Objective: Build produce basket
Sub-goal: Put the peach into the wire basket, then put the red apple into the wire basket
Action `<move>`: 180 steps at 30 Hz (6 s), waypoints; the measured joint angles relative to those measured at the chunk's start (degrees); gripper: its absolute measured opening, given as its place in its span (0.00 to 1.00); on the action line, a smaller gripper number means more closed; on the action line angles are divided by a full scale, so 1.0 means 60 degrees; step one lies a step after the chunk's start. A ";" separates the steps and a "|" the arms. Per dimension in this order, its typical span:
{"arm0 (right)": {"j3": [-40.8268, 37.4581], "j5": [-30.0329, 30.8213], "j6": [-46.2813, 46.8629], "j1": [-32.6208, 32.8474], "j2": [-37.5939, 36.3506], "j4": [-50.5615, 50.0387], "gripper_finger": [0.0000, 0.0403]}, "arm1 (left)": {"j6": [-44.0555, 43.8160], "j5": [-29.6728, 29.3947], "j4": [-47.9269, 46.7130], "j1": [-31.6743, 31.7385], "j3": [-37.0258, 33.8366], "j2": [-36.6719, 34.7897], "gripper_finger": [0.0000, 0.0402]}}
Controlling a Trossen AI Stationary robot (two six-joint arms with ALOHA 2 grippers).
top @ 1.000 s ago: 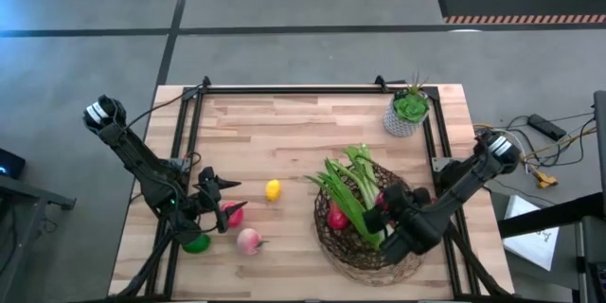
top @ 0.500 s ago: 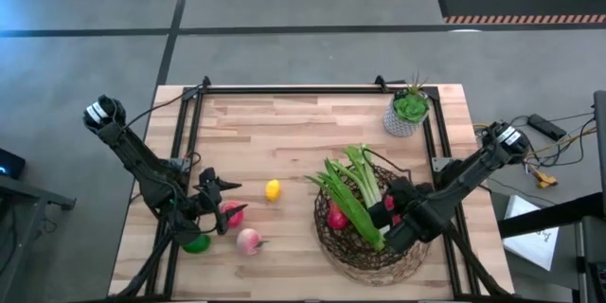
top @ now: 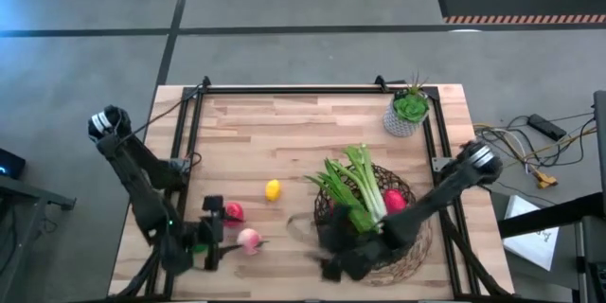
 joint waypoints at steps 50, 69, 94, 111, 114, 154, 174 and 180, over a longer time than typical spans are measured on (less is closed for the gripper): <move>0.7930 0.0081 -0.2394 -0.1194 0.7180 -0.1311 0.68 | -0.9553 0.0339 -0.4563 -0.2255 0.2913 0.5245 0.68; 0.4444 0.1787 0.4863 0.1290 0.2464 -1.0159 0.68 | -0.9219 -0.0555 -0.4638 -0.2161 0.3013 0.5090 0.68; 0.0018 -0.2406 0.4119 0.0832 -0.0824 -0.6465 0.92 | -0.3123 0.2385 -0.4997 0.0189 0.2691 0.1941 0.68; -0.0063 0.1566 0.5634 0.2723 -0.0574 -0.6393 0.92 | -0.3888 0.3077 -0.6284 0.0977 0.1370 0.1499 0.72; -0.0063 0.1651 0.5667 0.2832 -0.0472 -0.6340 0.93 | -0.4347 0.3550 -0.6122 0.1332 0.0624 0.1367 0.79; -0.0063 0.1658 0.5747 0.2825 -0.0165 -0.5453 0.93 | 0.2404 0.2245 0.1356 0.3825 -0.2916 0.0265 0.89; -0.0176 0.1980 0.5121 0.2781 -0.0168 -0.4367 0.93 | 0.3919 0.2285 0.6338 0.4065 -0.2967 0.2415 0.89; -0.0176 0.2293 0.4877 0.2775 -0.0161 -0.4061 0.93 | 0.4402 0.2292 0.8386 0.4062 -0.2963 0.3406 0.89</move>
